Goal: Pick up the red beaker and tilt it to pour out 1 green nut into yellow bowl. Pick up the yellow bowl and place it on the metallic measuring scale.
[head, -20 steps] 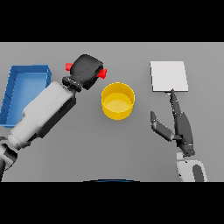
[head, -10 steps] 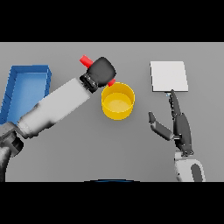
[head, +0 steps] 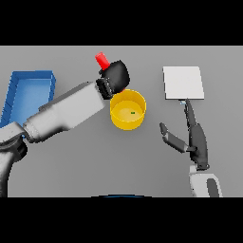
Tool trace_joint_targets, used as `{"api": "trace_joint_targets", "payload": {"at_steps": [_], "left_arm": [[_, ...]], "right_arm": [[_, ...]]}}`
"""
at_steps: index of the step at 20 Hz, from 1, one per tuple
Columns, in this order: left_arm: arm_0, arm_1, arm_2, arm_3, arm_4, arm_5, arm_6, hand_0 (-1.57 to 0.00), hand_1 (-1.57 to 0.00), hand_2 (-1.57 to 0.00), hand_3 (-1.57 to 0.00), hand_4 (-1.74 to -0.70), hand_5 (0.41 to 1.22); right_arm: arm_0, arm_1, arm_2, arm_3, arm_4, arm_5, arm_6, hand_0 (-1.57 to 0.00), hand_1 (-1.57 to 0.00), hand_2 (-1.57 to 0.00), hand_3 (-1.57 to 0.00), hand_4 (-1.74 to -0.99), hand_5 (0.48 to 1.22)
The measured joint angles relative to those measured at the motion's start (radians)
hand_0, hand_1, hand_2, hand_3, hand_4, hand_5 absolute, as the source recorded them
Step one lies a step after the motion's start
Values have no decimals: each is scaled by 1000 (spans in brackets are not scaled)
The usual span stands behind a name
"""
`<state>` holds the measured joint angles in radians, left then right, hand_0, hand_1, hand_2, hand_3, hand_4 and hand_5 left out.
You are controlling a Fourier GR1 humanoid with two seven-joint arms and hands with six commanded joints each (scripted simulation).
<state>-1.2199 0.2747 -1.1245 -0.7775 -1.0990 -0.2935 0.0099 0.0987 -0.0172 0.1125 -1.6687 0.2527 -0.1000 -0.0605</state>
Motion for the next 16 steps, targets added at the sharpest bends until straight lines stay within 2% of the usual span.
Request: {"api": "trace_joint_targets", "payload": {"at_steps": [2, 6, 10, 12, 13, 14, 15, 16], "left_arm": [[-38, -9, -35, 39, -16, -6, -29, -1571, -1571, -1571, -1568, -1735, 1221], [-82, -36, -111, 68, -52, 2, -64, -1571, -1571, -1571, -1570, -1735, 1221], [-113, -21, -171, 58, -73, 12, -97, -1571, -1571, -1571, -1570, -1733, 1221], [-160, -10, -168, 67, -59, 4, -120, -1571, -1571, -1571, -1571, -1730, 1221], [-172, 0, -155, 72, -41, 7, -130, -1571, -1571, -1571, -1571, -1729, 1221], [-209, 3, -141, 90, -35, 31, -126, -1571, -1571, -1571, -1494, -1727, 1221], [-239, 24, -125, 102, -23, 50, -130, -1571, -1571, -1399, -1509, -1676, 1221], [-268, 31, -107, 126, -11, 49, -118, -1571, -1571, -1434, -1266, -1689, 1221]], "right_arm": [[14, 4, 11, 2, 31, -19, -17, 1, 1, 1, 1, -1225, 583], [4, -3, 7, -2, 27, -17, -26, 1, 1, 1, 1, -1206, 591], [1, -4, 11, 0, 40, -23, -34, 1, 1, 1, 1, -1207, 594], [-4, -1, 14, 3, 45, -23, -13, 1, 1, 1, 1, -1206, 592], [-6, -1, 9, 6, 35, -20, -20, 1, 1, 1, 1, -1209, 592], [-15, 4, 14, 6, 42, -26, -21, 1, 1, 1, 1, -1203, 592], [-17, 0, 11, 10, 48, -31, -24, 1, 1, 1, 1, -1201, 592], [-12, 3, 14, 7, 50, -34, -26, 1, 1, 1, 1, -1190, 594]]}}
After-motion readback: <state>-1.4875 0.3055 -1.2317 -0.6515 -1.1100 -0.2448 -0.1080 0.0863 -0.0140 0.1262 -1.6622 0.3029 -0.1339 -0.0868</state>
